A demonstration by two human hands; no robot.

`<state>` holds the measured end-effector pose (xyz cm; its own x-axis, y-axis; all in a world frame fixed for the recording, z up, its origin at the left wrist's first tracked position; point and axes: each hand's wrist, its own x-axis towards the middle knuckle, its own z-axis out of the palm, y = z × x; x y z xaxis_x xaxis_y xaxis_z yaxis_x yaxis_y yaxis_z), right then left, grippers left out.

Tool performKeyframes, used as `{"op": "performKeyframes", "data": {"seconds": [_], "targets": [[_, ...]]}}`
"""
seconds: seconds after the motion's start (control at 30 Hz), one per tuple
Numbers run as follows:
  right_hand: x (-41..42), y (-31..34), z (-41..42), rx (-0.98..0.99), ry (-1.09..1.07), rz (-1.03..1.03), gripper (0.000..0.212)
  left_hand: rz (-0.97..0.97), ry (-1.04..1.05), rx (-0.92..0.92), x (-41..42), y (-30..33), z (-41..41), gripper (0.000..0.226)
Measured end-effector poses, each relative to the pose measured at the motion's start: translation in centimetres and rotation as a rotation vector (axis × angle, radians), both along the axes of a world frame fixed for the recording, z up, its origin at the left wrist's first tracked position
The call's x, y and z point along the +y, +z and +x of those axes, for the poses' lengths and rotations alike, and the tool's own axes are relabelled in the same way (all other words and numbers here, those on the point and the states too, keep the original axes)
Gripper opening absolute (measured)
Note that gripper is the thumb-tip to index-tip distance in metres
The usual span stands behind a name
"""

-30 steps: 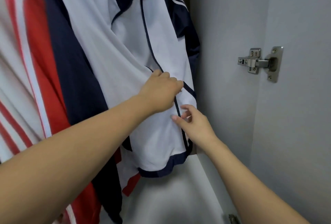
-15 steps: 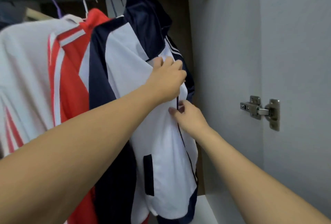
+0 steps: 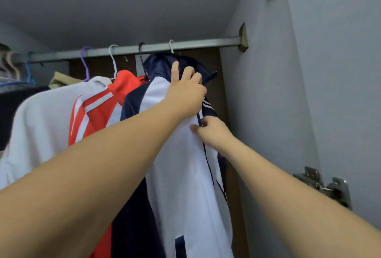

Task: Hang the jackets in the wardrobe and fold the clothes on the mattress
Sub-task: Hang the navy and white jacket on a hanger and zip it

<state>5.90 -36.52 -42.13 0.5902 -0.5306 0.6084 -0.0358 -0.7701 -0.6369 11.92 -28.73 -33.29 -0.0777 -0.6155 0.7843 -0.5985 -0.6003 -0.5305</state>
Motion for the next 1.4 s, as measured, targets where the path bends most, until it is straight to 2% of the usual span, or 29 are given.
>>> {"op": "performKeyframes", "data": {"seconds": [0.07,0.13,0.3,0.4,0.47,0.53,0.67,0.83,1.0,1.07,1.13,1.2,1.4], "targets": [[0.2,2.1,0.7,-0.058,-0.056,-0.068,0.038,0.028,0.035,-0.014,-0.1,1.2,0.1,0.026],[0.0,3.2,1.5,-0.019,-0.119,-0.104,0.041,-0.002,0.044,-0.009,0.0,2.5,0.4,0.025],[-0.1,3.4,3.7,0.305,-0.103,-0.042,0.015,-0.174,0.071,0.034,0.2,7.2,1.8,0.021],[-0.1,4.7,3.9,0.348,-0.091,-0.052,0.015,-0.166,0.094,0.084,-0.3,9.2,2.6,0.023],[0.1,5.9,3.5,0.374,-0.090,-0.072,0.011,-0.134,0.065,0.121,-0.5,9.5,3.0,0.014],[0.3,6.4,3.4,0.358,-0.082,-0.077,0.011,-0.104,0.011,0.156,-0.4,9.6,3.6,0.011],[-0.1,6.4,3.7,0.188,-0.017,-0.028,0.023,-0.042,0.009,0.193,0.1,9.9,4.2,0.015],[0.1,6.4,3.8,0.039,0.031,-0.025,0.019,-0.017,0.036,0.101,-0.2,9.0,4.2,0.026],[0.7,6.0,3.0,0.027,-0.023,-0.081,0.041,-0.012,0.033,0.052,0.4,8.2,3.1,0.020],[0.5,5.9,2.5,0.032,-0.065,-0.129,0.037,0.006,0.017,0.002,0.8,7.1,2.2,0.029],[-0.1,5.8,1.8,0.044,-0.135,-0.222,0.025,0.030,-0.031,-0.121,1.5,5.6,1.6,0.034],[-0.6,5.6,1.0,0.047,-0.192,-0.303,0.023,0.063,-0.065,-0.230,2.5,4.4,1.7,0.035],[-0.6,4.2,-0.5,0.030,-0.218,-0.309,0.051,0.022,-0.073,-0.164,4.9,3.4,3.1,0.031]]}}
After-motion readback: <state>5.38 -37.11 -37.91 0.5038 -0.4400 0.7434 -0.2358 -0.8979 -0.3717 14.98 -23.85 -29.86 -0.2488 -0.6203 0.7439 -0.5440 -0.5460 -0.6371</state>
